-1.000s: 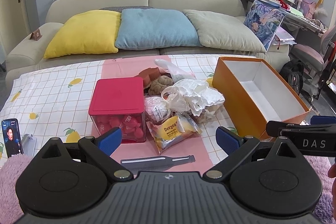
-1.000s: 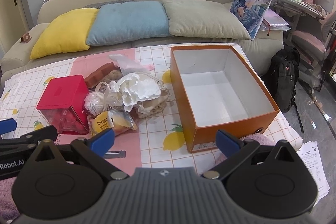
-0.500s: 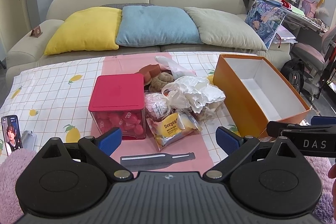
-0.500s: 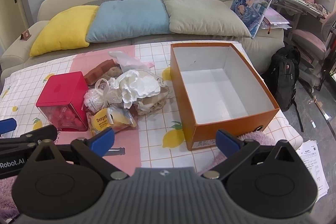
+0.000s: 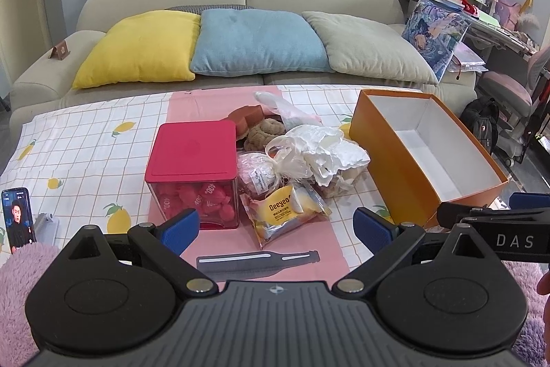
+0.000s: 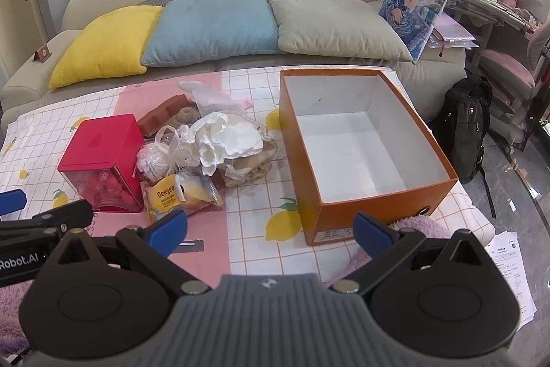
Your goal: Organize soft objects
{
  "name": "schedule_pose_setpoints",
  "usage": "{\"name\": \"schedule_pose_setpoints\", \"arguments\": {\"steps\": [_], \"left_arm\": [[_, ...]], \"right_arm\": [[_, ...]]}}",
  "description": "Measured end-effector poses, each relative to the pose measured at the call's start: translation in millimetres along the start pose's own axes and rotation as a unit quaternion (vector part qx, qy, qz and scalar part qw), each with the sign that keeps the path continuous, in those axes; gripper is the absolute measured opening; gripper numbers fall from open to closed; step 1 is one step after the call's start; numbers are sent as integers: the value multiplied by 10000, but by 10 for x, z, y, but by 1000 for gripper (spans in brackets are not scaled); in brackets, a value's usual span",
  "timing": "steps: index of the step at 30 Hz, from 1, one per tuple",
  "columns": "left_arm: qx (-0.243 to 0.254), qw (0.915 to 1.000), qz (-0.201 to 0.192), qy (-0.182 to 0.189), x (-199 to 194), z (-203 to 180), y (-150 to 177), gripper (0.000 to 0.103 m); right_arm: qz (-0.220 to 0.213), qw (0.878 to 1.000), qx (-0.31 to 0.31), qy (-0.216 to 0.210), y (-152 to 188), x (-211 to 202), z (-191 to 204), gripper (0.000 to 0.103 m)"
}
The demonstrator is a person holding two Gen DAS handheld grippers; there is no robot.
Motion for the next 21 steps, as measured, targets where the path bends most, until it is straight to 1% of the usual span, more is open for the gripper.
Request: {"name": "schedule_pose_setpoints", "arguments": {"steps": [15,18,21], "left_arm": [[31,10000,16,43,25,2,-11,103],[24,9999,49,141,56,-4,-9,103],[-20,9993,69,373,95,3,-22,103]], "right_arm": [[33,10000,-6,-6,6,18,-1,100],[50,9999,-30,-82,1,34,14,100],[94,9995,-33,-288,-10,77,43,100]]}}
Point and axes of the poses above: each gripper's, at about its wrist camera, not at the fingertips, and x roughly the way its jaws point, z to its left, y to its underside, the point moved 10 cm from there along x, roughly the way its jaws point, and after that the axes turned 11 degrees about y, right-handed, at the moved point
